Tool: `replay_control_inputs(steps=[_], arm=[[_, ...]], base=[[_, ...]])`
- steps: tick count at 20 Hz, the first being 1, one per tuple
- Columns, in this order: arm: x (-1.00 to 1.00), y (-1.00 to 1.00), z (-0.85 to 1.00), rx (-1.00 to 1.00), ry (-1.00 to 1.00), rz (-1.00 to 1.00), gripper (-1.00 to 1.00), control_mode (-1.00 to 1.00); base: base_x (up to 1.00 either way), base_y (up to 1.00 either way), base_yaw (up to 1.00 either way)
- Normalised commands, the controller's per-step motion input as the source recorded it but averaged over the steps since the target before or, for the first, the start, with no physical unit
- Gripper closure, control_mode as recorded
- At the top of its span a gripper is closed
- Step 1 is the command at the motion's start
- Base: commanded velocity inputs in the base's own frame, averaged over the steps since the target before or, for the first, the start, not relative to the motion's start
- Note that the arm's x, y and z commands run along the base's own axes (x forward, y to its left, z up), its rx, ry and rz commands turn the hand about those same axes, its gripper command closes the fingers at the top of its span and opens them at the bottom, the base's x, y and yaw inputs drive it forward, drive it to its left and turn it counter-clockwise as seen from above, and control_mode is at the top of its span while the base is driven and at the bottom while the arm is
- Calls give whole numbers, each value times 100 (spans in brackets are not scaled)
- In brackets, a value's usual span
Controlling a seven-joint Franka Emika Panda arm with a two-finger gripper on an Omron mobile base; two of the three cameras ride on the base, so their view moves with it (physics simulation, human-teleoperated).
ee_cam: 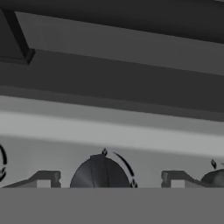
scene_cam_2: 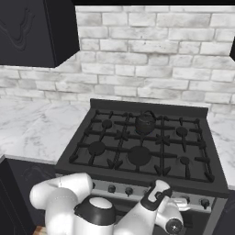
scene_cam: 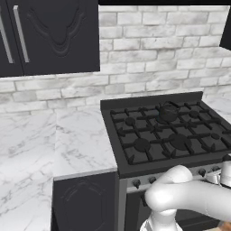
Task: The kettle is done boiling. Turn off the stove, then wait for 300 timesteps before moving the kettle to the dining table.
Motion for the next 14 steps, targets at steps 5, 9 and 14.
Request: replay_control_inputs(steps=[5, 9, 14], arm=[[-26, -11, 1, 0, -3, 0, -100, -100], [-28, -8, 8, 0, -4, 0, -100, -100], [-37, 0, 29, 0, -9, 0, -100, -100]], base=[[0, 0, 0], [0, 0, 0], [0, 0, 0]])
